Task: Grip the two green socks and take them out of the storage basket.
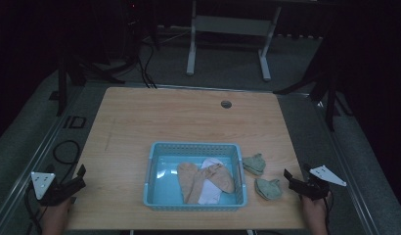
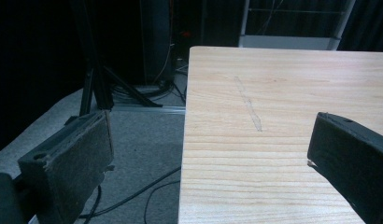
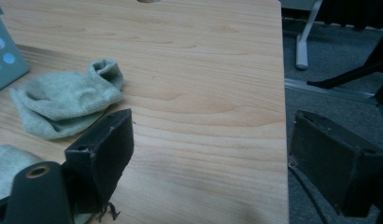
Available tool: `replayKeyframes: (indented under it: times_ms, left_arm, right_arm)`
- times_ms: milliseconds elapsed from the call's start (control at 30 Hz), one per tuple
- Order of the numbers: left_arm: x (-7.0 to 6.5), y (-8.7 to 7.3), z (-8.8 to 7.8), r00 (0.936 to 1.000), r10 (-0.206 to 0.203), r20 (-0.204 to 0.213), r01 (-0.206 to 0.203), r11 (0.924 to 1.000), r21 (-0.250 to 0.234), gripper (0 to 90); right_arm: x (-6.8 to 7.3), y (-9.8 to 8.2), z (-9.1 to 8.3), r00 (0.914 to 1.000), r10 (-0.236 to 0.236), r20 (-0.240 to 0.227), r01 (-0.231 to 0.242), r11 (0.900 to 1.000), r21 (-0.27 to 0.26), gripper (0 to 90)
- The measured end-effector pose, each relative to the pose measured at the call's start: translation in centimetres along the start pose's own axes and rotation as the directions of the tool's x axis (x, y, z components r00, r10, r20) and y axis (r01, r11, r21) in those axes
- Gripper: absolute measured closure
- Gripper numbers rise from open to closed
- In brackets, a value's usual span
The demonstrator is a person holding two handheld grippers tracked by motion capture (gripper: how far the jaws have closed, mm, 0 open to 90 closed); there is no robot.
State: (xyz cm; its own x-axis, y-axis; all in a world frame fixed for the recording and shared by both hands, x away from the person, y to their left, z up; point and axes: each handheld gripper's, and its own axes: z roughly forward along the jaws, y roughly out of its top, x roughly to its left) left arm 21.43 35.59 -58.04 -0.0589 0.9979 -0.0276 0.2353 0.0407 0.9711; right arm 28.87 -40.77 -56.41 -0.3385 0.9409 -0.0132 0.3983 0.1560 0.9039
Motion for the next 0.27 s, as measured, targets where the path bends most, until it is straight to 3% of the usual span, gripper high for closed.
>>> replayKeyframes:
  times_ms: [267]
  left_arm:
    - [0.0, 0.01, 0.02, 1.0, -0.001, 0.0, 0.001, 1.0, 0.002, 0.4]
  right_arm:
    - [0.01, 0.02, 0.07, 0.9998, 0.017, 0.009, -0.017, 1.0, 0.013, 14.6]
